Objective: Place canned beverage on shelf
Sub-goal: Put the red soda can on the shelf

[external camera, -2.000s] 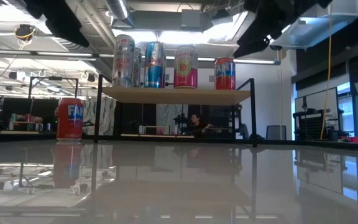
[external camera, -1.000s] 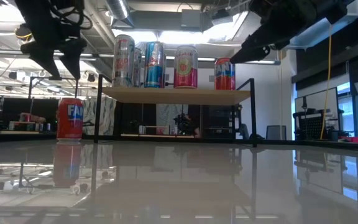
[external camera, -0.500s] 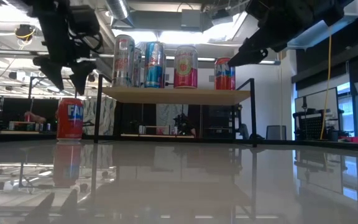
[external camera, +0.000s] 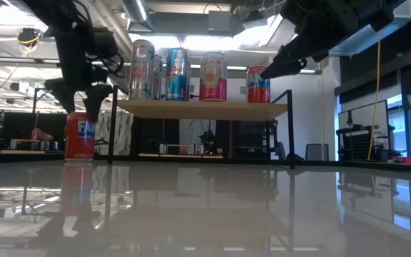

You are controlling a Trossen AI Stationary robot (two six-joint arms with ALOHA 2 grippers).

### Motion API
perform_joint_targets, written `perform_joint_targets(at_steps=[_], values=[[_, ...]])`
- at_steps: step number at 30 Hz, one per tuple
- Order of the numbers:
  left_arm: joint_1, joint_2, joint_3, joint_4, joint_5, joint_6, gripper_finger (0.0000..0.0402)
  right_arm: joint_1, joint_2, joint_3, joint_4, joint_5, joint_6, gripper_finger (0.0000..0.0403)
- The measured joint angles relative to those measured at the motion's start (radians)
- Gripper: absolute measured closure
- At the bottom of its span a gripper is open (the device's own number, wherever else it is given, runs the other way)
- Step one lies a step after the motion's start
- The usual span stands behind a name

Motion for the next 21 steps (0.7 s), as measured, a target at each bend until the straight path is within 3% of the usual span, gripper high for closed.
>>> perform_joint_targets(at_steps=[8, 17, 21], values=[[0.029, 0.071, 0.000, -0.003, 0.054, 0.045, 0.0030, 0.000, 0.000, 0.000, 0.002, 0.000, 0.000, 0.0029], [0.020, 0.076, 0.002, -0.028, 0.085, 0.060, 0.0119, 0.000, 0.000, 0.000, 0.002, 0.000, 0.000, 0.0029], [-0.001, 0.073, 0.002, -0.055, 0.071, 0.068, 0.0127, 0.000, 0.000, 0.000, 0.002, 0.000, 0.001, 0.0029]])
